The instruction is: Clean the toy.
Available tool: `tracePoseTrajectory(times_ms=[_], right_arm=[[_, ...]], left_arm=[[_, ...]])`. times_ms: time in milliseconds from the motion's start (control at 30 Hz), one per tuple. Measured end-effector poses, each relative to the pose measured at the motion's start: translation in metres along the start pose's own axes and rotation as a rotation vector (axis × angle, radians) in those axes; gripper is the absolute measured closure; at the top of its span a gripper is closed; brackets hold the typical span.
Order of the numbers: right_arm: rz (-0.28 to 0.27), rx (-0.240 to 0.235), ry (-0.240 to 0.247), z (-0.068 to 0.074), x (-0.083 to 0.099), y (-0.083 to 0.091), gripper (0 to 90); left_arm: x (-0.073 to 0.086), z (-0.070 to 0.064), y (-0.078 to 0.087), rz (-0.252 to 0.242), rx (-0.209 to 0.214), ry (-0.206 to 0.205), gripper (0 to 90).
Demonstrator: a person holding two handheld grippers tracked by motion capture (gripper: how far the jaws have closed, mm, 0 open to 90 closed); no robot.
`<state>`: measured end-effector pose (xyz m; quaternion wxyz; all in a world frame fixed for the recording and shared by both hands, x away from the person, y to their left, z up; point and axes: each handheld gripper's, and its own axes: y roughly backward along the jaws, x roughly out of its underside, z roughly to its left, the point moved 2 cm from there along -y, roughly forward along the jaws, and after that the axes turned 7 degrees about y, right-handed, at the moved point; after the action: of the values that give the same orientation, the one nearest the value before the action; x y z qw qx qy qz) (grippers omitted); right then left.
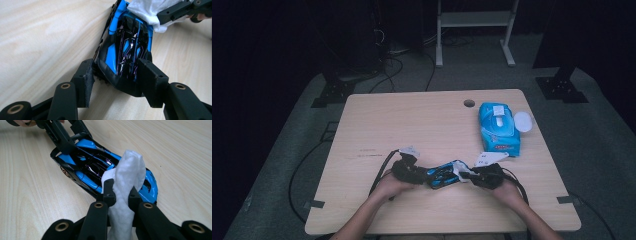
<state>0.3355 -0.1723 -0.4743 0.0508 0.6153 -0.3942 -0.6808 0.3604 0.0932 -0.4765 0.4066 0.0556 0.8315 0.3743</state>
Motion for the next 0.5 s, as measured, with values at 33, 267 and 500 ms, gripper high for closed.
tracePoseTrajectory(times_ms=[33,267,500], right_arm=[[0.003,0.001,0.003,0.000,0.000,0.000,82.3],[0.011,-0.015,-0.011,0.000,0.000,0.002,82.3],[0.005,-0.006,-0.007,0.002,0.000,0.001,82.3]], left_arm=[[0.001,-0.002,0.001,-0.006,-0.012,-0.012,48.4],[-0.001,-0.009,0.002,0.012,-0.073,-0.040,46.3],[0.000,-0.001,0.002,0.068,0.009,0.165,47.4]])
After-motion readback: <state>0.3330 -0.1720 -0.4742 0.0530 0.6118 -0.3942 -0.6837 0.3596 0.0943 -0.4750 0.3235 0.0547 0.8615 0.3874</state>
